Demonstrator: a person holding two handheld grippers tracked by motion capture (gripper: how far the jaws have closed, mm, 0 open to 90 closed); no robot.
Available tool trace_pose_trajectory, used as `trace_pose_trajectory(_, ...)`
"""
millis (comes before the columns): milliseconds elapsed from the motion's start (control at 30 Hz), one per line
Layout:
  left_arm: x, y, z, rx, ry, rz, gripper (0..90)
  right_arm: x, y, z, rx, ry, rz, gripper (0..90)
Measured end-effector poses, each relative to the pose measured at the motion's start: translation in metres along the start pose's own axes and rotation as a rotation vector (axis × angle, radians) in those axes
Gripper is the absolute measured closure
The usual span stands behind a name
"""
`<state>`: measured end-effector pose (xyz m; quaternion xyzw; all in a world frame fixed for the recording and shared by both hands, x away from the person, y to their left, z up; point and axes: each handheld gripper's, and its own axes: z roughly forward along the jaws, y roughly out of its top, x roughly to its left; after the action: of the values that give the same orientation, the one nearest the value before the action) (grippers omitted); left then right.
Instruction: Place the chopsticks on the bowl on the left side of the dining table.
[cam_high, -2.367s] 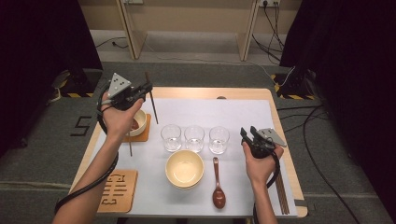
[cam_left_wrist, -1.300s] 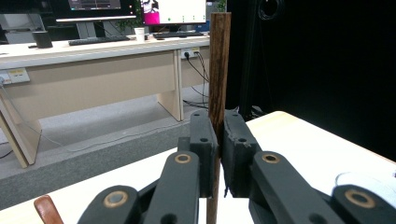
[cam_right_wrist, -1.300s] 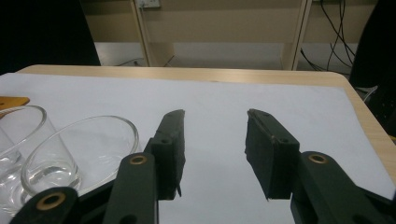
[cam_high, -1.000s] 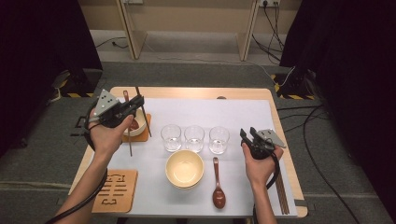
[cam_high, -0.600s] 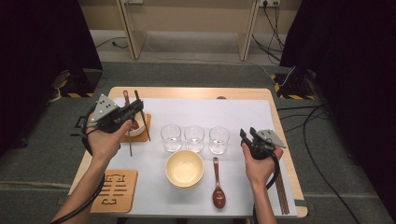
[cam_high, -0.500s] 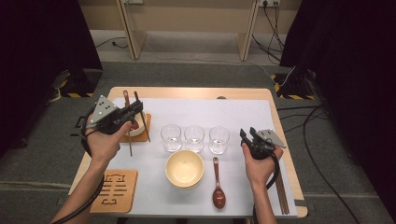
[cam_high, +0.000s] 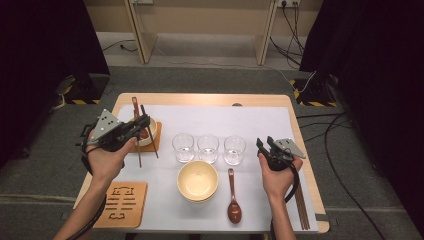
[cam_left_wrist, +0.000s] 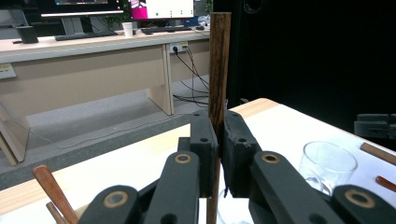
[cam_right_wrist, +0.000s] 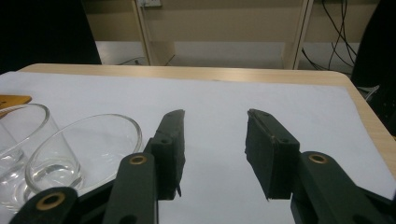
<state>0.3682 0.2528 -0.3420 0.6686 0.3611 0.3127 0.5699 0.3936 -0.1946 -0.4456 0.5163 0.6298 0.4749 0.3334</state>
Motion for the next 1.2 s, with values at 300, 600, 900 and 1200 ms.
trace_pose_trajectory(300,-0.004,-0.006,-0.013,0.001,0.000,0.007,83.4,0.002,0.000,0.001,0.004,0.002,0.000,57.7)
trace_pose_trajectory(600,-0.004,-0.011,-0.023,0.008,-0.006,0.003,83.5,0.002,-0.001,0.001,0.005,0.003,0.002,57.6)
trace_pose_trajectory(900,-0.006,-0.015,-0.037,0.011,-0.007,0.003,83.5,0.002,-0.001,0.002,0.006,0.006,0.000,57.5)
trace_pose_trajectory(1200,-0.007,-0.016,-0.050,0.009,0.004,-0.001,83.4,0.002,-0.001,0.001,0.005,0.004,0.000,57.4)
